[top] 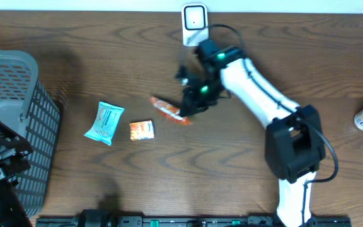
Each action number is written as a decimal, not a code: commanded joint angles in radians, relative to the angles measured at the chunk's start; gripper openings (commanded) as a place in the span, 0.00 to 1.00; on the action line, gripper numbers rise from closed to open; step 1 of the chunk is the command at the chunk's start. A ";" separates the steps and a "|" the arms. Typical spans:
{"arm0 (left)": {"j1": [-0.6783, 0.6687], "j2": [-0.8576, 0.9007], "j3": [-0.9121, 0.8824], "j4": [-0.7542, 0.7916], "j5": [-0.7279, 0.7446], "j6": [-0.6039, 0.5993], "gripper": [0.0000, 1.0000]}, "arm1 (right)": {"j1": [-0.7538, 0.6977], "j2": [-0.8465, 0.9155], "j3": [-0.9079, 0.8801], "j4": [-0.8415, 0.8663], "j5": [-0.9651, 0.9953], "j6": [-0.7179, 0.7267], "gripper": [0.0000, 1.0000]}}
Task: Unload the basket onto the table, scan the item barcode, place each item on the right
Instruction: 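Carry the bar rightward and lay it diagonally on the table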
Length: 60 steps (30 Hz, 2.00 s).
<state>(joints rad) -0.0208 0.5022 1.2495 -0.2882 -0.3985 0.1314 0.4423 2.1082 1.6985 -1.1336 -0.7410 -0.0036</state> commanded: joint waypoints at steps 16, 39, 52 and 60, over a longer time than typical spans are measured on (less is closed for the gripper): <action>0.000 -0.004 -0.021 0.003 -0.013 0.007 0.83 | -0.205 -0.008 -0.052 0.107 0.030 0.106 0.02; 0.000 -0.004 -0.056 0.040 -0.013 0.007 0.83 | -0.122 0.263 -0.078 0.648 -0.065 0.459 0.01; 0.000 -0.004 -0.056 0.040 -0.013 0.007 0.83 | -0.133 0.250 -0.168 0.675 0.022 0.388 0.01; 0.000 -0.004 -0.056 0.040 -0.013 0.007 0.83 | -0.126 0.214 -0.190 0.675 -0.051 0.363 0.01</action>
<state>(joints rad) -0.0208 0.5022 1.1988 -0.2546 -0.3985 0.1318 0.3145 2.3119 1.5311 -0.4110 -0.8818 0.3912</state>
